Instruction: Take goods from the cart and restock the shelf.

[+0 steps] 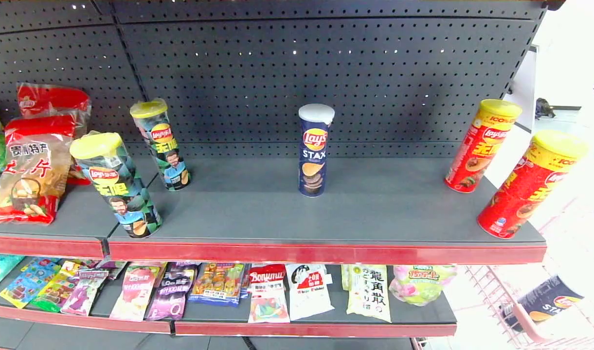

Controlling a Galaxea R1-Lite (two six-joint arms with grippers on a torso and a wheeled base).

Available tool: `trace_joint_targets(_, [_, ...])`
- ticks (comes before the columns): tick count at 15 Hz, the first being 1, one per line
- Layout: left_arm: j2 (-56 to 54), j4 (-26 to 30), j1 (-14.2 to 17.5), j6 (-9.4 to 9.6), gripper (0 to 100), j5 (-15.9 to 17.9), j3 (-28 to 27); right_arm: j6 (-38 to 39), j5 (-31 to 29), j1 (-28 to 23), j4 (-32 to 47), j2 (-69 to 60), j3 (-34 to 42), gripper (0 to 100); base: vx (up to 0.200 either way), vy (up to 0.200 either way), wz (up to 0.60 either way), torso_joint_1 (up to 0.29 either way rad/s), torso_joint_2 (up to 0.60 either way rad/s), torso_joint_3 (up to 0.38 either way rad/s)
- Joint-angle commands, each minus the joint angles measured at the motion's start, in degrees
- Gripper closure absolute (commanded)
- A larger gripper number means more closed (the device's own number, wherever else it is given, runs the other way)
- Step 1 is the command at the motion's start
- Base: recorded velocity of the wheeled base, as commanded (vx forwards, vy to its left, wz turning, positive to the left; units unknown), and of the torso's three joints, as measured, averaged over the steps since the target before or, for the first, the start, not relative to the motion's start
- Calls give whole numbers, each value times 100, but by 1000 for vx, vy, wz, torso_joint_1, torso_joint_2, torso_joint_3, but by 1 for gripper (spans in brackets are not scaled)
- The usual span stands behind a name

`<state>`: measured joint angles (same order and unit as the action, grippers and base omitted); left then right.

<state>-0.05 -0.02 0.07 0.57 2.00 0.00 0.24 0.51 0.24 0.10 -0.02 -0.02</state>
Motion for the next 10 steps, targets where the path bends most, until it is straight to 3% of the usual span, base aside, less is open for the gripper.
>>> trace_joint_targets(1, [5,2,1,4,0,2,-9,2,2,2,-1,2,2,0,0,-200,0,-12,-2,2])
trace_joint_targets(10, [5,2,1,4,0,2,0,11,10,2,-1,2,2,0,0,-200,0,5,2,1])
